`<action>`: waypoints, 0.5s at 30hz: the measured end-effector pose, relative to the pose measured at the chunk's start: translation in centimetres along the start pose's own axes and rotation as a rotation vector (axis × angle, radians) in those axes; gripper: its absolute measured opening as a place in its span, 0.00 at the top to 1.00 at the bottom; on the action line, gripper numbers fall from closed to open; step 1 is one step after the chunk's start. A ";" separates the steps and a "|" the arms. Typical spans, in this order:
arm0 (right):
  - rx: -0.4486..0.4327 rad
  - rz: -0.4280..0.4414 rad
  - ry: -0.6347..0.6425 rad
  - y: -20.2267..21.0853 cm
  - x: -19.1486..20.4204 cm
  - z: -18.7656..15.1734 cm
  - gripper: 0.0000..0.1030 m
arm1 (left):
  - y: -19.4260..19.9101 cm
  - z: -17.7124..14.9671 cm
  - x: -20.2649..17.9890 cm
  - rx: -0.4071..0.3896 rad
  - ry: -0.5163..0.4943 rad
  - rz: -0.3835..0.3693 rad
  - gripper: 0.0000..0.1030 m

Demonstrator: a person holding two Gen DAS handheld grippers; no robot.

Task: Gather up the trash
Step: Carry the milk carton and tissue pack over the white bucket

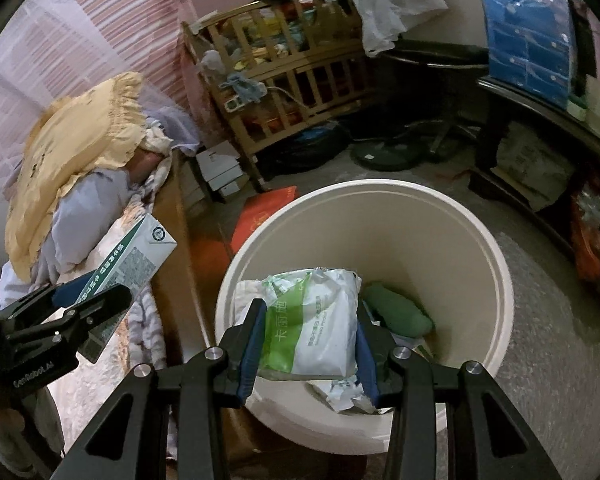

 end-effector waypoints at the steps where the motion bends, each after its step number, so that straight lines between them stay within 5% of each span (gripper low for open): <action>1: -0.001 -0.002 -0.008 0.0 -0.3 0.1 0.61 | -0.2 0.1 -0.3 0.001 -0.004 -0.002 0.48; 15: -0.014 -0.030 -0.087 -0.1 -2.7 0.8 0.61 | -2.3 1.3 -2.0 0.013 0.008 -0.049 0.48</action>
Point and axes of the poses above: each gripper's, at about its wrist camera, not at the fingertips, and y roughly against the way its jaws point, x to its left, z to its top, the point moved 1 cm from there along -y, roughly the way its jaws point, and after that the axes turned 9 degrees about -y, right-handed, at the moved point
